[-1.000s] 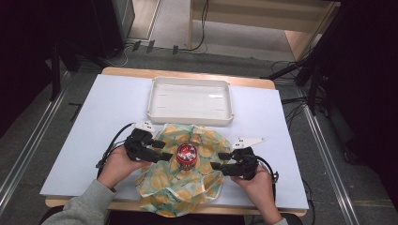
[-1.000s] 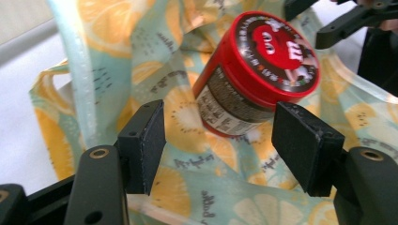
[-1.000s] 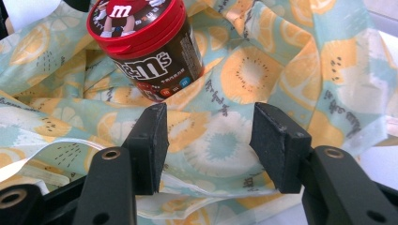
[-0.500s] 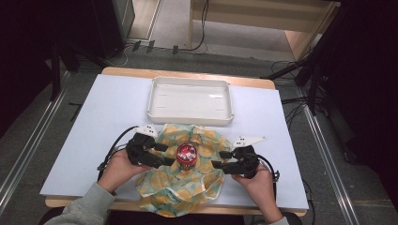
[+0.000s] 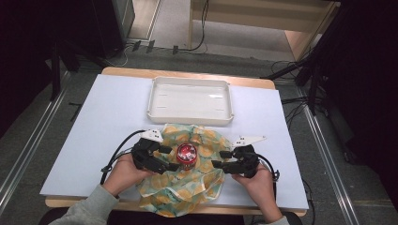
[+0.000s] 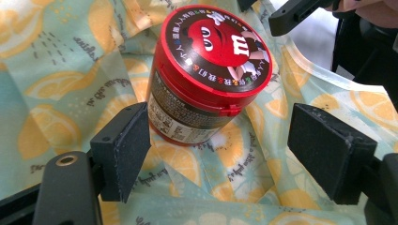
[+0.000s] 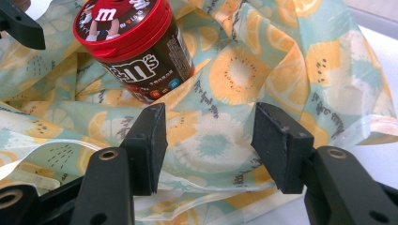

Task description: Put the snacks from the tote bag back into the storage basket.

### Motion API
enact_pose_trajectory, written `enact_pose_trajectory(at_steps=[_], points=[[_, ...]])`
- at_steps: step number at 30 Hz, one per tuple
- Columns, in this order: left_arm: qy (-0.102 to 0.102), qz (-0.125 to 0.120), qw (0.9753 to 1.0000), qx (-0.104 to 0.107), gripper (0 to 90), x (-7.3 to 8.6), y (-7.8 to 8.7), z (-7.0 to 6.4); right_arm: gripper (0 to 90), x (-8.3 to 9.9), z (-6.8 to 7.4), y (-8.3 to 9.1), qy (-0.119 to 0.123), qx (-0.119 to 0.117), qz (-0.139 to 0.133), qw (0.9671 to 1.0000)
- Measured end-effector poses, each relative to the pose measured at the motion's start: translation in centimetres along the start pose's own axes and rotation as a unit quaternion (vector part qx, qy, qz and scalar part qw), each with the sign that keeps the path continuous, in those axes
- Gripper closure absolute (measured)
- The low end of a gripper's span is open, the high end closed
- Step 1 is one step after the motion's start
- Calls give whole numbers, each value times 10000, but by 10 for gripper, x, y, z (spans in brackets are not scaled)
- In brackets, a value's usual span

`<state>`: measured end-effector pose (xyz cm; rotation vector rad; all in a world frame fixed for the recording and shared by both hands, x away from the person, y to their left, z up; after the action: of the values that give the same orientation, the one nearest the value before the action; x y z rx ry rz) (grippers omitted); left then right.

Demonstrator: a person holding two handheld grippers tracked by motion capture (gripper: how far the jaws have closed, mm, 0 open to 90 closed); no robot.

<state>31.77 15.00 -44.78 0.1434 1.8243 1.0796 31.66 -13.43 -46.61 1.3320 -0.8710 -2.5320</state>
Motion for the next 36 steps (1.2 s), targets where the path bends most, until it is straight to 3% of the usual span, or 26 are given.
enact_pose_trajectory(at_steps=[17, 36], points=[[-14, -49, 10000, 65, 197, -2, -12, -7, 462, 0, 0, -1, -18, -10, 36, 10000], [-63, -52, 9998, -176, 169, -2, -33, -8, 461, 0, 0, -3, 3, -14, 52, 10000]])
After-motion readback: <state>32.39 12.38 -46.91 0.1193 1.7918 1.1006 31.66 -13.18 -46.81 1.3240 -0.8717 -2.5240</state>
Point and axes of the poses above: each handheld gripper's, and its own axes: y roughly backward along the jaws, x roughly out of its underside, z roughly to its left, the point moved 3 cm from there along -y, roughly forward along the jaws, and after that the axes turned 14 degrees about -x, right-handed, at the moved point
